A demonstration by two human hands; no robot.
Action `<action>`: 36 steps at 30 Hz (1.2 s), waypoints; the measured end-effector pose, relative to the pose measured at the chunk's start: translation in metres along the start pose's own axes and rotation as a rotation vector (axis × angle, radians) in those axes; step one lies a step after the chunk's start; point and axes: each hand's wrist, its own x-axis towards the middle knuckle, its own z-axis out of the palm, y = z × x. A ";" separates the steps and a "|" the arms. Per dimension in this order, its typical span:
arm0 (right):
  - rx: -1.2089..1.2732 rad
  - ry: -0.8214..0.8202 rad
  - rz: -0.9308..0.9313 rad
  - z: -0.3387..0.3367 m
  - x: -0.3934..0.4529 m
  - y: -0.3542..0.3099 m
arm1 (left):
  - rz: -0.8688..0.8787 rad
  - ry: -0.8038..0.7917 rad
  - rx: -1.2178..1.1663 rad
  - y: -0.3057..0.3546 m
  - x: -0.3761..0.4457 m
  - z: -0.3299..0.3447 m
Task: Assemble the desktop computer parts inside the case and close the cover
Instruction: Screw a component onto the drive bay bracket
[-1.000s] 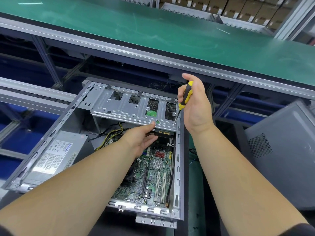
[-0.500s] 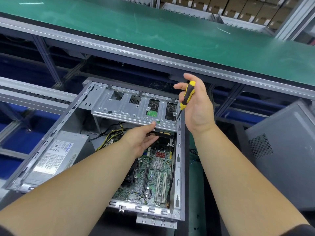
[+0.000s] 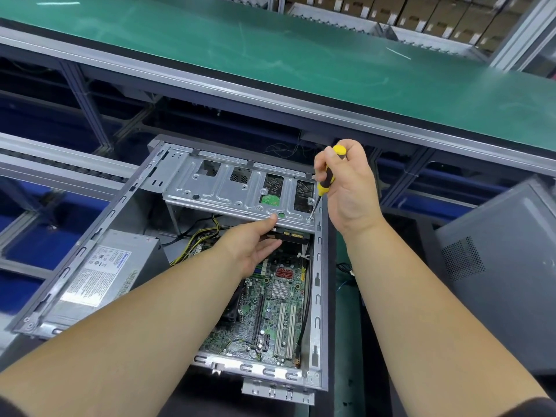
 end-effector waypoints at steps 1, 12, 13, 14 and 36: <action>0.008 -0.007 0.003 0.000 0.000 0.000 | -0.001 0.001 0.002 0.000 0.000 0.000; -0.041 -0.033 -0.020 -0.003 0.002 -0.001 | -0.002 -0.004 0.003 0.000 0.000 0.001; -0.055 -0.033 -0.018 -0.003 0.002 0.000 | -0.002 -0.008 0.006 0.000 0.000 0.001; -0.060 -0.030 -0.016 -0.003 0.002 0.001 | -0.002 -0.011 0.008 0.000 0.000 0.002; 0.020 -0.009 0.000 -0.005 0.000 0.002 | -0.010 -0.009 0.006 0.001 0.000 0.002</action>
